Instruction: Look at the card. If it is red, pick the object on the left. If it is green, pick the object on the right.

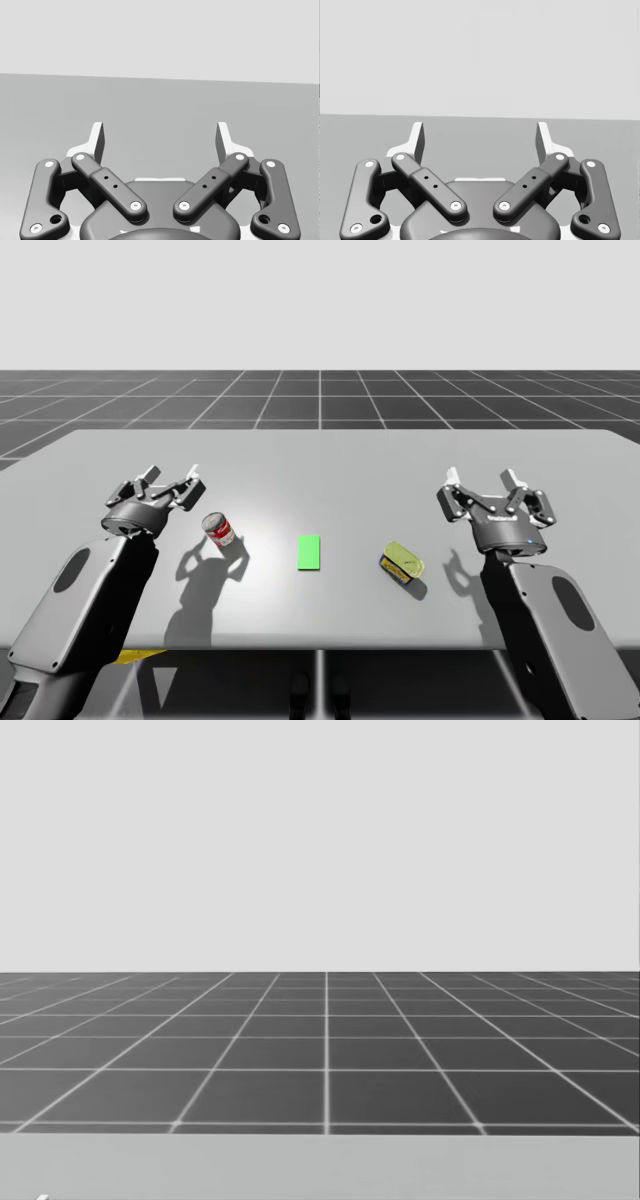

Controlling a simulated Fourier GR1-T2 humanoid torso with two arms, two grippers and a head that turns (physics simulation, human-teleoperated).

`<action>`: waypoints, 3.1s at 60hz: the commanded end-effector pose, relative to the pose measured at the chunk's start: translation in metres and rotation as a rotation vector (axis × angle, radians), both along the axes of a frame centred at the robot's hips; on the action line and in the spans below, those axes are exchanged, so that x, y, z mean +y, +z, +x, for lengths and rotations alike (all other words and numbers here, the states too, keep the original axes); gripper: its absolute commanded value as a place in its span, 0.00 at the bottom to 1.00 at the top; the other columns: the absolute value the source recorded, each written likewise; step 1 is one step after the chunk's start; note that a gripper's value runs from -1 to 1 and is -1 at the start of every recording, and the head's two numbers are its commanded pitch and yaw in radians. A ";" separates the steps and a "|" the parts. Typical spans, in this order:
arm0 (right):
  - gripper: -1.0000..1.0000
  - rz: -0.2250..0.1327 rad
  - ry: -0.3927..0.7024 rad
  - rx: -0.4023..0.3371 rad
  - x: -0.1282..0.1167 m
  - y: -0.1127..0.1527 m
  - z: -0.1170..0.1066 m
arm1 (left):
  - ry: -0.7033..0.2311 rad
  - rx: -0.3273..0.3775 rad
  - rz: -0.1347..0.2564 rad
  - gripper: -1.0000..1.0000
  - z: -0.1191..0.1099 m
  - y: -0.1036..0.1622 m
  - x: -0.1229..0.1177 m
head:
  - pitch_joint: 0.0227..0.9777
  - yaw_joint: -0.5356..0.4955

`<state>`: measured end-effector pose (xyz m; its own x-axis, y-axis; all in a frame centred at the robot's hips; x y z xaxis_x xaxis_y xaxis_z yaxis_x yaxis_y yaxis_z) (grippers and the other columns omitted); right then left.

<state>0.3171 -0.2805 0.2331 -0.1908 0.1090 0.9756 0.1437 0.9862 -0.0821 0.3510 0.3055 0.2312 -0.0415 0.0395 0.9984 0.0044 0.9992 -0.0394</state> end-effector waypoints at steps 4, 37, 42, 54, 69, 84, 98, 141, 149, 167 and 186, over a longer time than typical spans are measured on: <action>0.00 0.014 -0.034 -0.023 0.001 0.000 -0.003 | 0.000 -0.002 0.003 0.00 -0.001 0.000 -0.001 | 0.11 0.53; 0.00 0.037 -0.016 0.000 -0.002 0.001 0.001 | 0.016 -0.011 0.008 0.00 -0.002 0.004 0.003 | 0.53 0.53; 0.00 0.029 -0.019 -0.003 -0.002 0.001 0.001 | 0.018 -0.011 0.006 0.00 -0.002 0.004 0.003 | 0.61 0.53; 0.00 0.024 -0.020 0.000 -0.002 0.002 0.001 | 0.017 -0.014 0.017 0.00 -0.002 0.004 0.004 | 0.78 0.54; 0.00 0.022 -0.022 0.003 -0.001 0.002 0.001 | 0.013 -0.016 0.022 0.00 0.001 0.004 0.004 | 0.92 0.55; 0.00 0.025 -0.025 0.007 0.001 0.002 0.000 | 0.013 -0.016 0.023 0.00 0.001 0.005 0.004 | 0.93 0.55; 0.00 0.023 -0.024 0.009 0.001 0.001 0.000 | 0.011 -0.018 0.020 0.00 0.001 0.005 0.004 | 0.92 0.52; 0.00 0.032 -0.014 0.014 -0.002 0.001 0.001 | 0.007 -0.019 0.019 0.00 0.000 0.003 0.001 | 0.95 0.23; 0.00 0.031 -0.007 0.012 -0.002 0.001 0.001 | 0.007 -0.020 0.018 0.00 0.000 0.003 0.002 | 0.95 0.23; 0.00 0.082 0.213 0.104 0.000 0.004 -0.034 | 0.007 -0.020 0.017 0.00 0.000 0.003 0.001 | 0.95 0.23; 0.00 0.024 0.511 0.147 0.003 -0.007 -0.086 | 0.002 -0.017 0.021 0.00 0.000 0.003 0.001 | 0.95 0.23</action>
